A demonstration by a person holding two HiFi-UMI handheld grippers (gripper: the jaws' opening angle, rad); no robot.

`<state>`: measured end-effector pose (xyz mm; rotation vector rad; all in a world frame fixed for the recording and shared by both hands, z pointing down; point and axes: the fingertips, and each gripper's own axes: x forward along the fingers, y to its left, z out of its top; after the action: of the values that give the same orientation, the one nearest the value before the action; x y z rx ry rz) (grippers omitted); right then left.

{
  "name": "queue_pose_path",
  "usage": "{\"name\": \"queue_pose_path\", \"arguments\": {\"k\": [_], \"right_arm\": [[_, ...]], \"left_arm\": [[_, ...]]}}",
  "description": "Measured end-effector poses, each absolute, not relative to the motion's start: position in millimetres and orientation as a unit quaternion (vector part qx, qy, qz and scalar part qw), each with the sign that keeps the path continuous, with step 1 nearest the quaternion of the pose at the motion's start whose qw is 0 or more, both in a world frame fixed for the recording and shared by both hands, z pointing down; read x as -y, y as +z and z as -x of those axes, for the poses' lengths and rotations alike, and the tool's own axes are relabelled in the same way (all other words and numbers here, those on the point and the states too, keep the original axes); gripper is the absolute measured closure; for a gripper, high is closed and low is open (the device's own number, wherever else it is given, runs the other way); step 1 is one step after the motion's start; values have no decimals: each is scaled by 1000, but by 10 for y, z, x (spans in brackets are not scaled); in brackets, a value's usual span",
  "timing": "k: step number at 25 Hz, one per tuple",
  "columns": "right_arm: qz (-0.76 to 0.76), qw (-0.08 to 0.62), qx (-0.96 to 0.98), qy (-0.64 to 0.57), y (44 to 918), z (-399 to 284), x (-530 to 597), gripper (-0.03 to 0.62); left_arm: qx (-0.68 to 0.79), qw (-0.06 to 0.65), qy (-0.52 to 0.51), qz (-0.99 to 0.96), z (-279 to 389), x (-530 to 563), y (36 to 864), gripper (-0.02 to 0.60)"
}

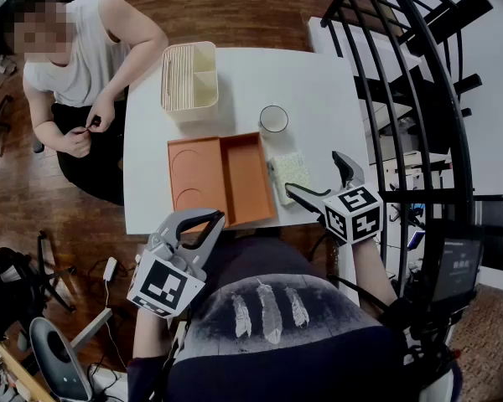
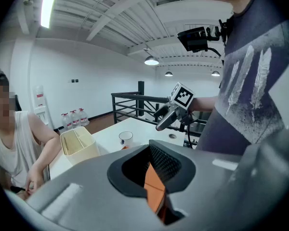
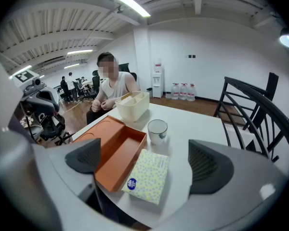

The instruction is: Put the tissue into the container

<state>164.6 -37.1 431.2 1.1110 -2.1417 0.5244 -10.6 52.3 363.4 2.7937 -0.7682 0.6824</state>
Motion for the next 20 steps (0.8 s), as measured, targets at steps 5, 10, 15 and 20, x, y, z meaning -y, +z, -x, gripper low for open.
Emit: {"name": "queue_pose_path", "arguments": {"k": [5,10,15,20], "right_arm": [[-408,331,824,216,4356,-1448,393,13],[-386,328,831,230,4465,-1221,413,3],[-435,355,791,243,4772,-1585,568,3],[-446,406,744,289,5342,-1910,515,3]], "left_arm": [[259,93,223,-935,99,-515,3674,568],[253,97,257,-928,116,-494,3867,568],[243,107,256,-930,81,-505,3962,568],[236,113,261,-929,31,-477,4045,568]]}}
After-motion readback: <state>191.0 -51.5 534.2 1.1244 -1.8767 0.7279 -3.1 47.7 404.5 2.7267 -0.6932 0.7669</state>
